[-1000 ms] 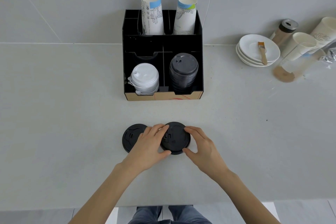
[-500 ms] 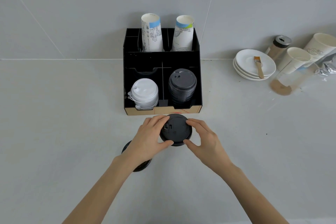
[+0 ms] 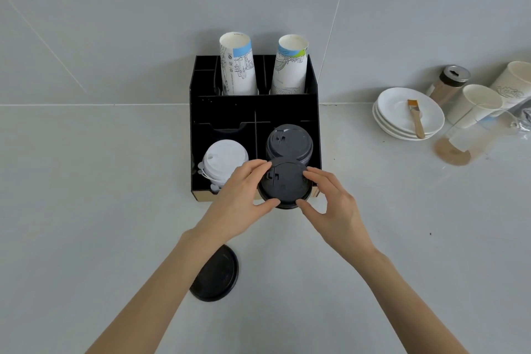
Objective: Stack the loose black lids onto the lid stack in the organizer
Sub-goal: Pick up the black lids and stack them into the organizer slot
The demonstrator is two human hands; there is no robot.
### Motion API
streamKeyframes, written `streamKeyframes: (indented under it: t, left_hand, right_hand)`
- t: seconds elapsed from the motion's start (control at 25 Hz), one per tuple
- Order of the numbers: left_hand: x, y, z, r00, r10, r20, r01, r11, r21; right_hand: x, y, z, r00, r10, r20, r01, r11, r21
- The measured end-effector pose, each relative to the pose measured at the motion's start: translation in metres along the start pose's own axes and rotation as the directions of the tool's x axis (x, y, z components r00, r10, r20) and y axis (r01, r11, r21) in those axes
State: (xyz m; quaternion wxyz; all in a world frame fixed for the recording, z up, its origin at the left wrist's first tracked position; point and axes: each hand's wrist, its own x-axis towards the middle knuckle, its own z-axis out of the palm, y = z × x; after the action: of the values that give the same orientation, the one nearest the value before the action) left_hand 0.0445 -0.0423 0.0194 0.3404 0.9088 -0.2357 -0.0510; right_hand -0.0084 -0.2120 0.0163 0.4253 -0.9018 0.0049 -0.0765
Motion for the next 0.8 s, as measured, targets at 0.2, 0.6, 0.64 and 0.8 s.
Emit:
streamKeyframes:
  t: [0.2,0.6,0.64,0.8]
  left_hand:
    - [0.031,0.003,-0.006,1.0,0.004,-0.011,-0.005,1.0,-0.008]
    - [0.073,-0.007,-0.007,1.0,0.012,-0.003,-0.012,1.0,0.02]
    - [0.076,-0.009,-0.006,1.0,0.01,0.004,-0.01,1.0,0.028]
    - [0.084,-0.015,-0.002,1.0,0.006,0.022,-0.007,0.999,0.043]
  right_hand:
    - [0.026,-0.001,-0.003,0.997,0.019,-0.075,-0.018,1.0,0.017]
    - [0.063,0.007,0.003,0.984,0.112,-0.138,-0.112,0.994,0.007]
    - [0.065,0.008,0.005,0.983,0.118,-0.139,-0.119,0.993,0.001]
    - [0.072,0.013,0.01,0.98,0.131,-0.149,-0.134,0.991,-0.013]
